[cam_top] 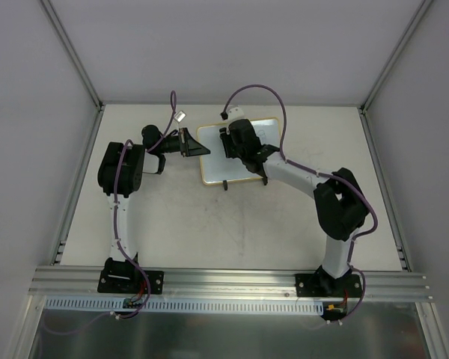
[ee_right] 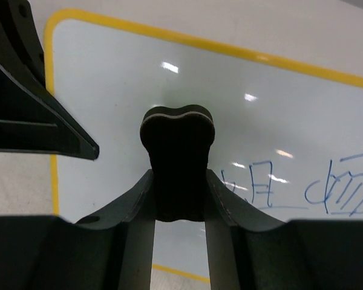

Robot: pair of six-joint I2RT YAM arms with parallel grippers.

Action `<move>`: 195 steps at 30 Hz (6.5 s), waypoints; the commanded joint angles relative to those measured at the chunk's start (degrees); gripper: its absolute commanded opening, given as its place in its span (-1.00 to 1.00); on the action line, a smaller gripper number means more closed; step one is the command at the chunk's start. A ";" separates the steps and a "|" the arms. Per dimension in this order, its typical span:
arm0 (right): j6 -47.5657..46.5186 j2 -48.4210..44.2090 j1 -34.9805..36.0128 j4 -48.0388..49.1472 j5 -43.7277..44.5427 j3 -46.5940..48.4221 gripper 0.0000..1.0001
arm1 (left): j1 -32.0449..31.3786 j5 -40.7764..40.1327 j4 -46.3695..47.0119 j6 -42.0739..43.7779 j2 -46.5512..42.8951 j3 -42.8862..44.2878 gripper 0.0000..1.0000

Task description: Erase the whiteboard

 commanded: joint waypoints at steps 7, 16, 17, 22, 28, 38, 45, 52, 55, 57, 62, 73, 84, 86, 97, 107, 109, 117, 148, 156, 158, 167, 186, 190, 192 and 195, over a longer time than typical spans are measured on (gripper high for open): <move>-3.79 6.37 1.55 -2.15 4.04 9.82 -0.99 | 0.11 0.53 9.49 0.14 0.76 0.14 -1.00; -2.83 7.52 1.63 -6.38 5.01 8.95 -1.00 | -0.15 0.53 10.28 1.64 -0.91 -1.88 -1.00; -2.57 7.43 1.63 -6.56 4.92 7.90 -1.00 | -0.24 0.62 10.28 2.33 -1.09 -2.15 -1.00; 0.77 5.41 1.55 -8.57 2.73 4.03 -0.99 | -0.68 0.53 8.88 4.80 -2.67 -3.55 -1.00; 3.67 4.09 1.63 -10.59 0.09 -0.89 -1.00 | -0.77 0.70 8.70 5.15 -2.94 -3.73 -1.00; 5.43 4.00 1.63 -10.60 -0.17 -2.93 -0.99 | -0.86 0.53 7.99 5.59 -3.02 -3.73 -1.00; 3.24 6.46 1.72 -11.65 -0.36 7.51 -1.00 | -1.03 0.62 7.38 6.30 -3.29 -3.99 -1.00; 0.34 9.97 0.93 -12.97 4.04 18.33 -0.99 | -1.21 0.79 6.94 6.74 -3.64 -4.08 -1.00; -0.45 11.12 0.49 -12.89 5.71 20.89 -0.99 | -1.30 0.70 6.76 7.17 -3.73 -4.08 -1.00; -0.45 11.47 0.32 -12.89 6.50 21.43 -0.99 | -1.30 0.79 6.68 7.18 -3.81 -4.08 -1.00; -0.81 10.86 -0.39 -12.89 5.45 19.85 -0.99 | -1.30 0.79 6.68 7.26 -3.90 -4.17 -1.00; 3.41 7.61 0.93 -14.19 3.33 4.74 -0.99 | -1.47 0.97 6.41 7.79 -4.08 -4.34 -1.00; 7.19 4.09 2.25 -17.46 3.51 -5.90 -0.99 | -1.47 0.88 5.97 8.32 -4.34 -4.52 -1.00; 7.45 4.96 2.25 -17.54 3.69 -6.17 -1.00 | -1.47 0.79 6.06 8.49 -4.43 -4.78 -1.00; 6.05 6.99 2.25 -18.77 2.46 3.83 -0.99 | -1.56 0.79 6.06 8.58 -4.61 -4.96 -1.00; 4.03 12.43 2.16 -21.58 1.93 19.57 -0.99 | -1.74 0.88 5.10 9.46 -4.96 -4.87 -1.00; 3.50 12.96 2.25 -22.29 3.16 22.21 -0.99 | -1.82 0.88 4.66 9.72 -5.05 -4.96 -1.00; 3.68 13.49 0.40 -23.69 1.14 23.98 -0.99 | -1.91 0.97 4.30 10.78 -5.66 -5.49 -1.00; 6.67 5.58 -1.35 -20.53 0.44 5.95 -0.99 | -2.00 0.88 4.65 11.04 -6.01 -6.19 -1.00; 6.84 5.94 -8.11 -20.71 -1.14 8.42 -1.00 | -2.00 1.06 4.57 10.87 -5.84 -5.93 -1.00; 7.71 5.58 -10.83 -20.71 -1.49 7.37 -0.99 | -2.00 1.06 4.57 10.87 -5.84 -5.84 -1.00; 9.04 3.21 -18.66 -20.62 -2.11 3.15 -0.99 | -2.00 1.06 4.39 10.69 -5.66 -5.49 -1.00; 8.77 4.44 -16.22 -21.23 -3.96 6.13 -0.99 | -2.09 1.14 4.57 10.87 -5.84 -5.75 -1.00; 8.69 6.72 -12.17 -22.90 -4.66 10.52 -1.00 | -2.09 1.14 4.57 11.04 -5.93 -5.75 -1.00; 8.69 7.86 -9.63 -23.78 -4.74 11.75 -0.99 | -2.09 1.14 4.48 10.95 -5.84 -5.84 -1.00; 8.77 9.71 -6.47 -24.57 -4.92 14.21 -0.99 | -2.09 1.14 4.39 10.95 -5.93 -5.75 -1.00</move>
